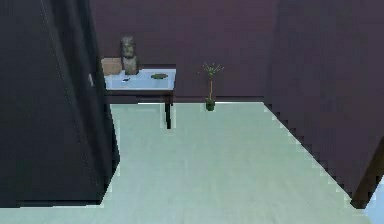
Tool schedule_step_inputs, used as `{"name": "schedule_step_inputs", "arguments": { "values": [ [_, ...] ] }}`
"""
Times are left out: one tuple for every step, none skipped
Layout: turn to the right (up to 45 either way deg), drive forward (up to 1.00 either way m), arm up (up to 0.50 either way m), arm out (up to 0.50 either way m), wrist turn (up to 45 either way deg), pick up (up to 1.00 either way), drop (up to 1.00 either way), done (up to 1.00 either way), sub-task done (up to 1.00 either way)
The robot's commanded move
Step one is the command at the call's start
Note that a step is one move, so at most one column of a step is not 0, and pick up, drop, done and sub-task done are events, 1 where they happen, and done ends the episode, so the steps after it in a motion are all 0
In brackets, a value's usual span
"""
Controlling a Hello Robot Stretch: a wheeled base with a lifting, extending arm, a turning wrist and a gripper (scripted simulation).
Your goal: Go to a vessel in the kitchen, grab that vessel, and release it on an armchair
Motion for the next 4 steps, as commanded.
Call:
{"name": "schedule_step_inputs", "arguments": {
  "values": [
    [39.0,0.0,0.0,0.0,0.0,0.0,0.0,0.0,0.0],
    [3.0,0.0,0.0,0.0,0.0,0.0,0.0,0.0,0.0],
    [-39.0,0.0,0.0,0.0,0.0,0.0,0.0,0.0,0.0],
    [0.0,0.3,0.0,0.0,0.0,0.0,0.0,0.0,0.0]
  ]
}}
